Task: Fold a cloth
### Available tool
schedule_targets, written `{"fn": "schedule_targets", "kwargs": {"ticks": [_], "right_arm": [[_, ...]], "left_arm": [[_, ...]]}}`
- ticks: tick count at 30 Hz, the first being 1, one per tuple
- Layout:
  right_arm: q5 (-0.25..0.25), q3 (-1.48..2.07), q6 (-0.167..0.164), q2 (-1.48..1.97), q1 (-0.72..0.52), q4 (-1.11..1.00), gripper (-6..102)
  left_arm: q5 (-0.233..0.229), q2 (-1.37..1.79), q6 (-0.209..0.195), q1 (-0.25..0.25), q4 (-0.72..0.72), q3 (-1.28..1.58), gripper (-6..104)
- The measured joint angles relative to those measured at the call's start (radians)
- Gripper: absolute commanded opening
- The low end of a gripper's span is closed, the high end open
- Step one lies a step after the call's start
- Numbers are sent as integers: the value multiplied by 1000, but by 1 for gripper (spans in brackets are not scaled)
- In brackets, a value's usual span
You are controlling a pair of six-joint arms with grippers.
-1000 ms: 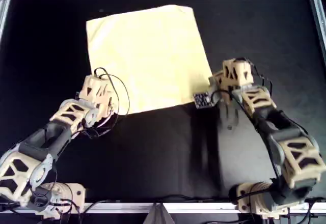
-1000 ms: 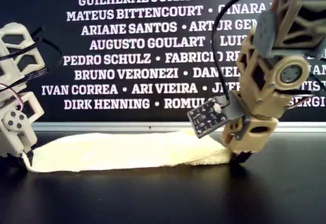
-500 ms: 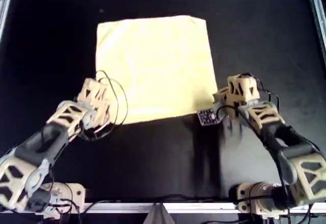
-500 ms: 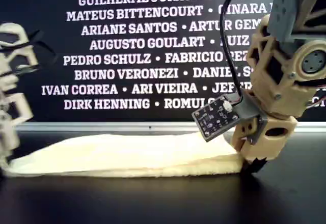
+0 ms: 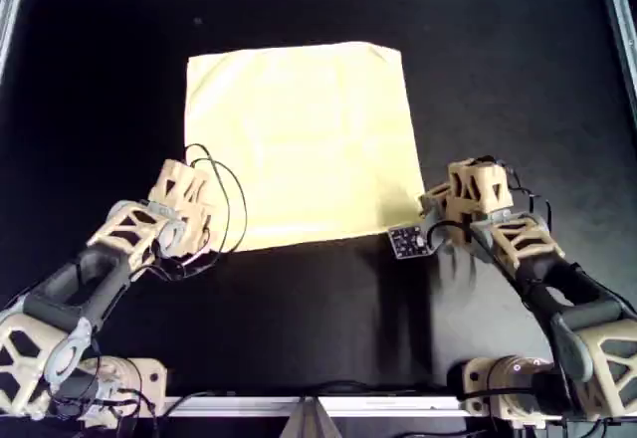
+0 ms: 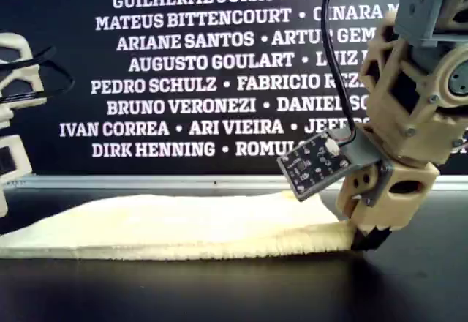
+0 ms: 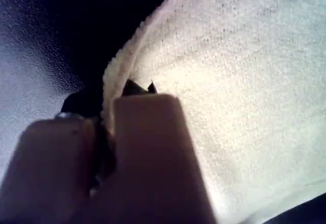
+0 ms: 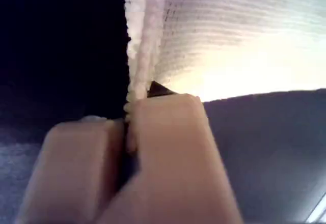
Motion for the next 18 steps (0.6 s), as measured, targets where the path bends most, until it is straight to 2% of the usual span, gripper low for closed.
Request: {"fn": "schedule_targets", "kwargs": {"ticks": [4, 5, 13, 15, 18], "right_arm": [[0, 18, 2, 0, 0, 0, 2], [0, 25, -8, 0, 0, 0, 2], [0, 28, 3, 2, 0, 0, 2], [0, 21, -12, 0, 0, 0, 2], [14, -17, -12, 0, -3, 0, 2]], "left_arm": [[-2, 0, 0, 0, 0, 0, 0], [-3, 0, 0, 0, 0, 0, 0], [-8, 0, 0, 0, 3, -28, 0], [-9, 0, 0, 0, 3, -55, 0], [-11, 0, 0, 0, 3, -126, 0]]}}
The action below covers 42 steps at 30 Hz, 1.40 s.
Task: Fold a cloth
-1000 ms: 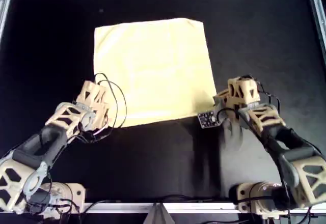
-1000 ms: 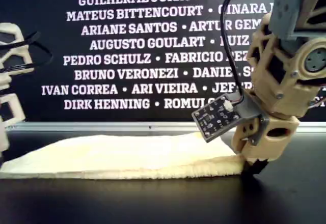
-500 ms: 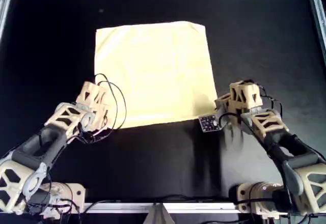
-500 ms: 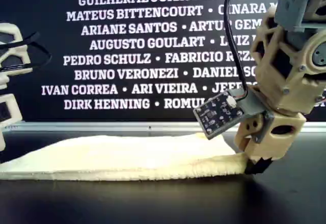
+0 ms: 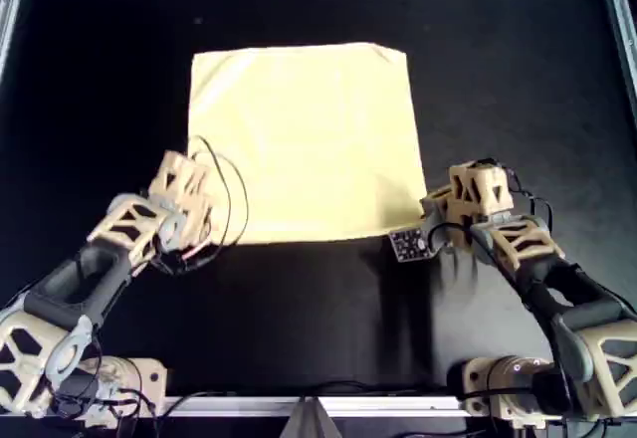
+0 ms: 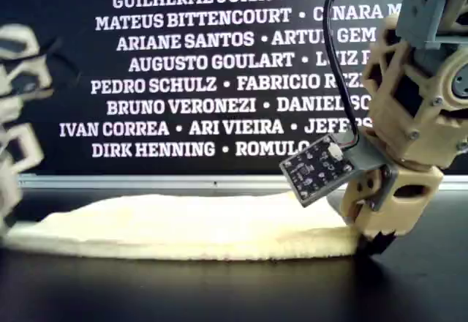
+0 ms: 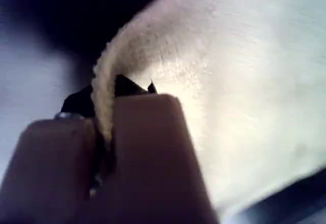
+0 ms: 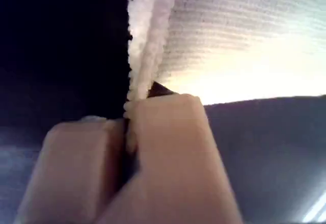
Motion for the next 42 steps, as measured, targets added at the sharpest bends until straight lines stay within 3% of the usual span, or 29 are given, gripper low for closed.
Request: {"fn": "schedule_targets", "kwargs": {"ticks": [11, 20, 23, 42], "right_arm": [[-2, -341, -2, -44, -15, -2, 2], [-2, -724, -2, -379, -18, -2, 2], [-2, -902, -2, -541, -18, -2, 2], [-2, -1973, -2, -1304, -18, -2, 2]], "left_arm": [[-9, -164, 0, 2, 0, -311, 0], [-9, -486, 0, 147, 0, -713, 0], [-9, -589, 0, 170, 0, -844, 0], [-9, -1055, 0, 186, 0, -1592, 0]]}}
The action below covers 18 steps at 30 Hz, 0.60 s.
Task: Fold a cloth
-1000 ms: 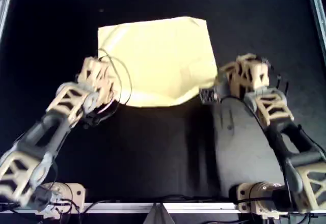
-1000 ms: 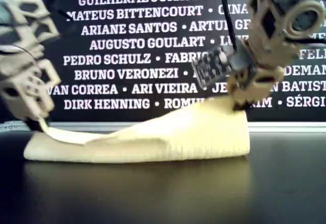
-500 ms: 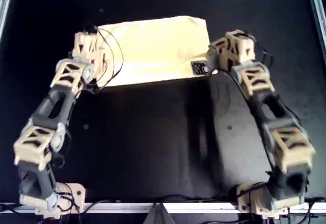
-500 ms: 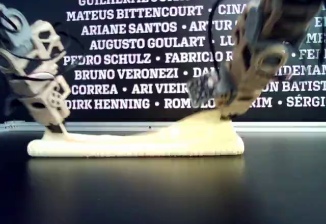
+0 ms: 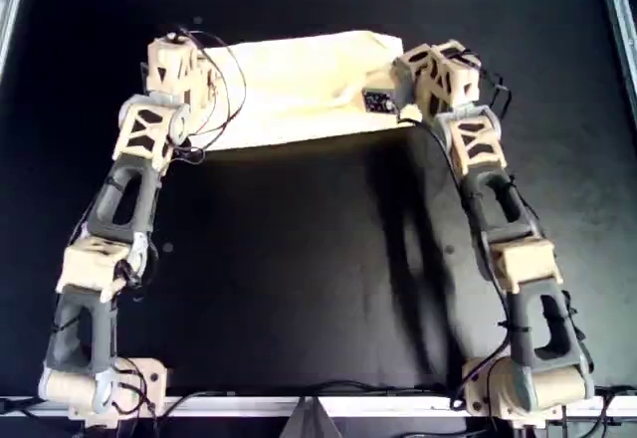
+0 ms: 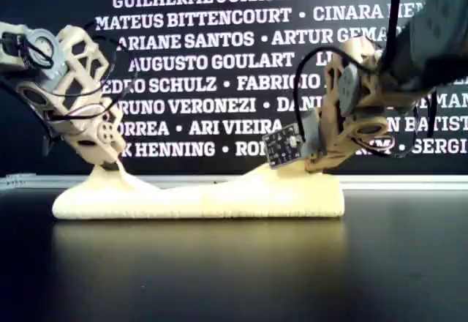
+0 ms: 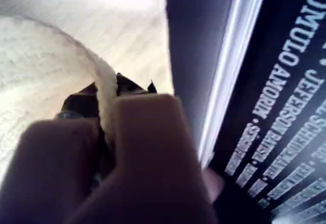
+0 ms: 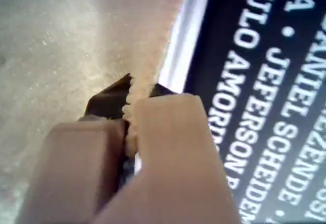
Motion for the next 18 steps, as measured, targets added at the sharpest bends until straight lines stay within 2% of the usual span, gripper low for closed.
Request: {"fn": "schedule_targets", "kwargs": {"ticks": [6, 18], "right_arm": [[0, -172, 0, -101, 0, 0, 2], [0, -209, 0, -135, 0, 0, 3]], "left_arm": [[0, -40, 0, 46, 0, -51, 0], [5, -106, 0, 49, -12, -107, 4]]}}
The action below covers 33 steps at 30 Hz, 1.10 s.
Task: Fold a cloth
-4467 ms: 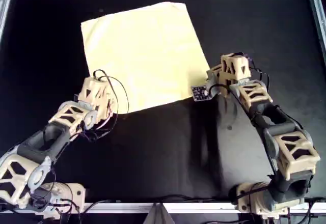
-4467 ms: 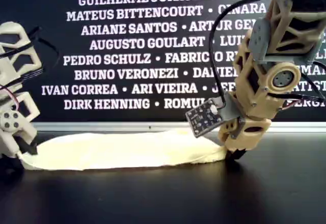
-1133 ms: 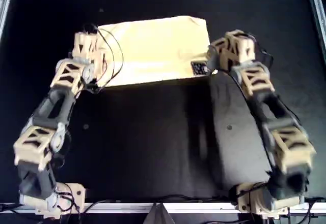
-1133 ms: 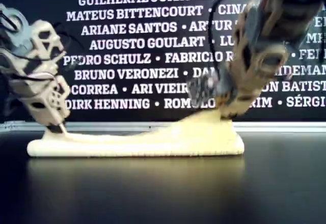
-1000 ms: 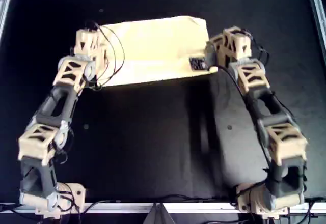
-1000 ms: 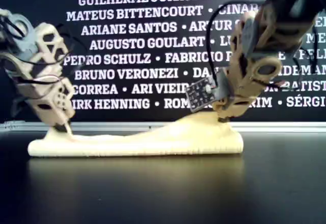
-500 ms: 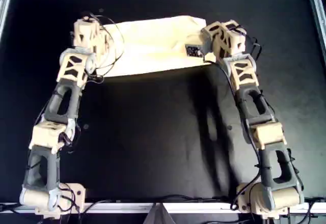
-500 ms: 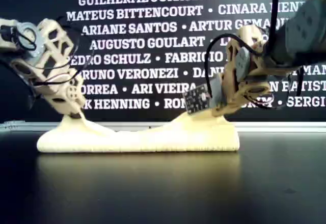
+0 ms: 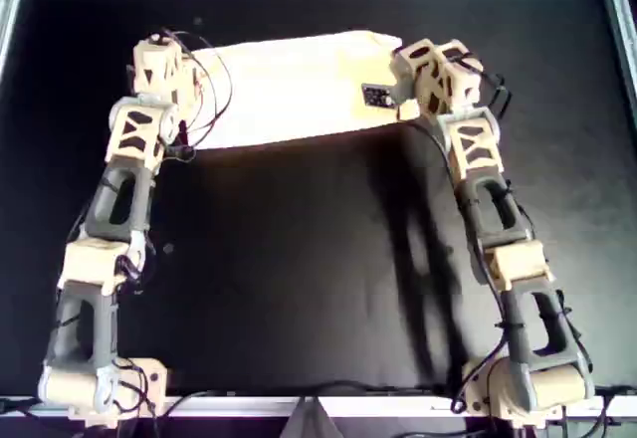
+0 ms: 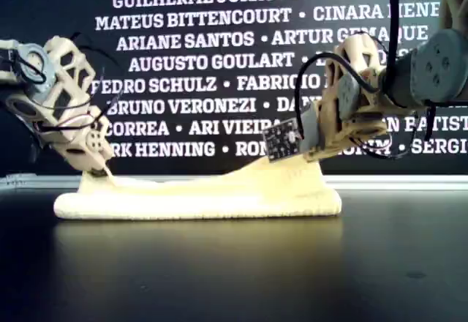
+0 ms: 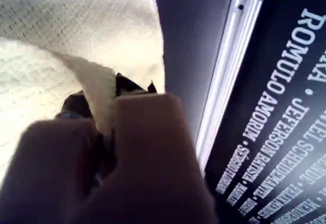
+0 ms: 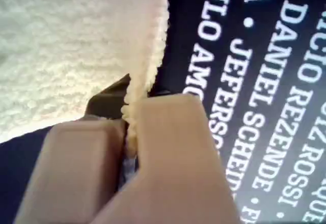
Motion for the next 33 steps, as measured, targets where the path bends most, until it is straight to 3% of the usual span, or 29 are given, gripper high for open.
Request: {"fn": "schedule_targets", "kwargs": {"ticks": [4, 10, 15, 23, 26, 29, 33], "right_arm": [[0, 0, 0, -9, -15, 0, 8], [0, 0, 6, -9, -80, 0, 41], [2, 0, 3, -9, -77, 0, 60], [-9, 0, 3, -9, -67, 0, 64], [-12, 0, 3, -9, -69, 0, 64], [-12, 0, 3, -9, -71, 0, 64], [-14, 0, 3, -9, -78, 43, 64]], "left_arm": [[6, -58, 0, 0, -18, -35, 18], [2, -103, 0, 0, -23, -87, 44], [2, -106, 0, 0, -23, -91, 52], [0, -106, 3, 0, -23, -91, 53], [5, -106, 41, 0, -23, -91, 56], [6, -106, 78, 0, -23, -91, 64], [0, -106, 95, 0, 25, -91, 85]]}}
